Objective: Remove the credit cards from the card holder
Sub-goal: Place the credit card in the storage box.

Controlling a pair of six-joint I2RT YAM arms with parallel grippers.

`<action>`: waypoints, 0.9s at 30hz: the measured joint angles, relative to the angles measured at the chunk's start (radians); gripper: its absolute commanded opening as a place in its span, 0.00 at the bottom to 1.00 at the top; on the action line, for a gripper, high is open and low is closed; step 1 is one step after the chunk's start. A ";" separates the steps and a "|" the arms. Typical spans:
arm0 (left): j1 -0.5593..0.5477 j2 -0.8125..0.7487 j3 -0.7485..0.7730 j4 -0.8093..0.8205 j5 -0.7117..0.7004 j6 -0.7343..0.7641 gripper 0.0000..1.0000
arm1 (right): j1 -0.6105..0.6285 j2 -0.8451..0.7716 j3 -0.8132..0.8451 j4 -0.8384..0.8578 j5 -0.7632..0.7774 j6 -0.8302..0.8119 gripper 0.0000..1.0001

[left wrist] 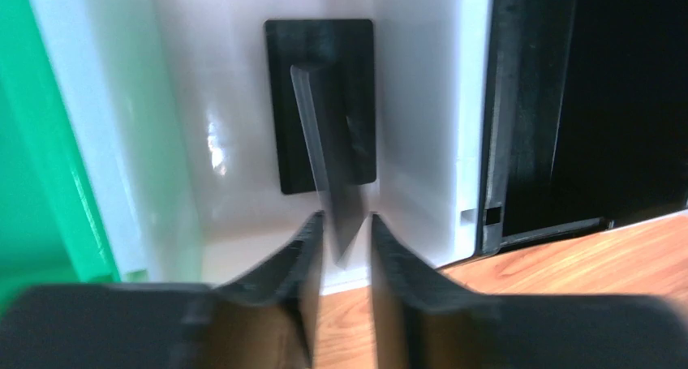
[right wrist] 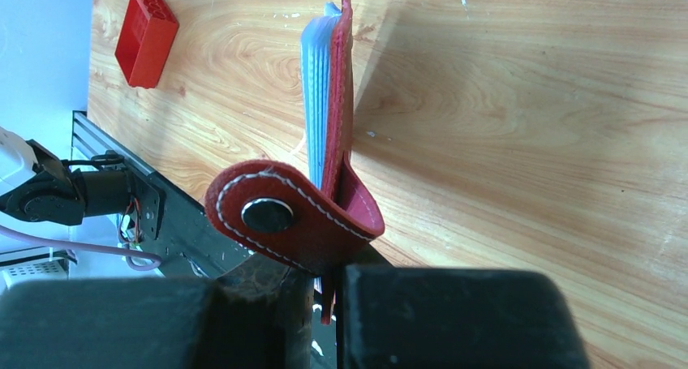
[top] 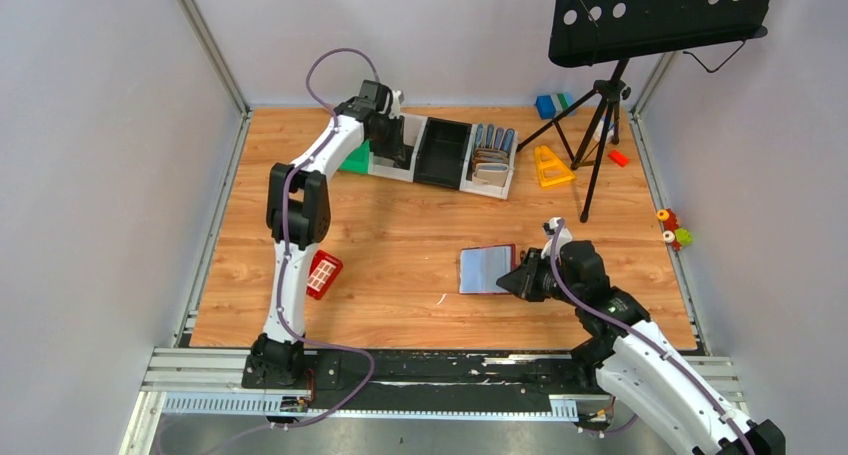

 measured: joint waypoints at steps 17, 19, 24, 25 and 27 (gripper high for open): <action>-0.050 -0.462 -0.410 0.052 -0.142 0.005 0.76 | 0.000 0.055 0.000 0.017 0.017 0.001 0.01; -0.095 -0.590 -0.537 0.098 -0.138 -0.003 0.77 | 0.000 0.056 0.000 0.031 0.002 -0.005 0.01; -0.203 -0.852 -0.830 0.206 -0.071 -0.037 0.78 | 0.000 0.058 0.000 0.081 -0.027 -0.014 0.01; -0.213 -0.890 -0.884 0.238 -0.053 -0.048 0.79 | 0.000 0.058 0.000 0.090 -0.034 -0.014 0.01; -0.216 -0.977 -1.013 0.284 -0.011 -0.077 0.81 | 0.000 0.058 -0.003 0.111 -0.047 -0.013 0.01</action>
